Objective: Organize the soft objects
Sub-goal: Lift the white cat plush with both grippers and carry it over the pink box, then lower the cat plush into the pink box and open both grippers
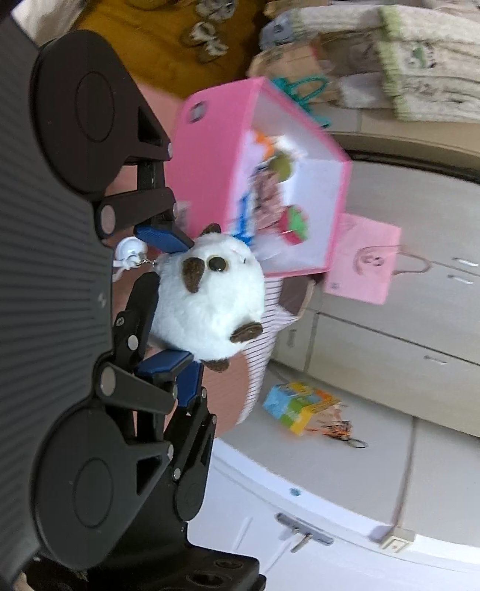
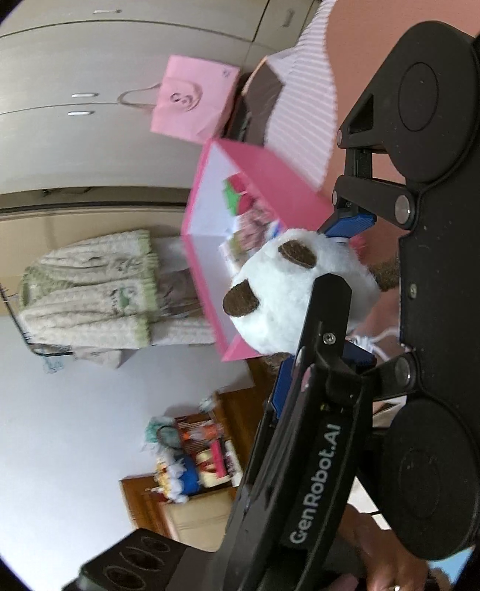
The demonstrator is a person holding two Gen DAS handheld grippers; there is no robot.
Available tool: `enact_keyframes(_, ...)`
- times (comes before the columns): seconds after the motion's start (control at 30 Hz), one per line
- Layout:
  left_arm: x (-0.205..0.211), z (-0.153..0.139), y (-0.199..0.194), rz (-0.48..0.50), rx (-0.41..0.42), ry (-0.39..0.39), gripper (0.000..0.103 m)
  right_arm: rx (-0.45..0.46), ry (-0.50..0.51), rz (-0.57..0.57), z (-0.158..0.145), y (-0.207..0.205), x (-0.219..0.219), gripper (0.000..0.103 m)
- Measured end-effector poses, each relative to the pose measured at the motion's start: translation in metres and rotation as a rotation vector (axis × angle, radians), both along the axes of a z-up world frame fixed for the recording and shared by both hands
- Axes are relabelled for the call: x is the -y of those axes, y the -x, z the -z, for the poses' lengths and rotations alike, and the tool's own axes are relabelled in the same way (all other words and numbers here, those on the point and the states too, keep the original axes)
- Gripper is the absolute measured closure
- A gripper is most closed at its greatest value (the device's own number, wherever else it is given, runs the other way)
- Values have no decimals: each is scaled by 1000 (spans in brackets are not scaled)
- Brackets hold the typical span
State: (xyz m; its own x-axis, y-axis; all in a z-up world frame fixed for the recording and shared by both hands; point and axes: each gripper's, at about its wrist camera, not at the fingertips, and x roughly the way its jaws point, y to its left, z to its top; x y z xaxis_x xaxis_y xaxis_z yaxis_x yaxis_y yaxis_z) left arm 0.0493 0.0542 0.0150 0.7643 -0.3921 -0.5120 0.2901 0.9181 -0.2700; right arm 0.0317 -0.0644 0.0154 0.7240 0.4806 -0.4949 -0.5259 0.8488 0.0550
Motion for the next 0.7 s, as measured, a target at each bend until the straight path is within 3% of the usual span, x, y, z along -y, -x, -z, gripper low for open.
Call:
enact_keyframes(0.2,-19,-25,-26,-28,119,-5,46,97,-24,-1,-25,-30,-17,40)
enact_keyframes(0.3,-26,-29,-44,-41,156,-12,45,143,-53,-53,-28,-50,-17,38)
enact_keyframes(0.7,-49,-11,-156,-37,70,103,45,92,-25,-42,-19,-157,-19,37)
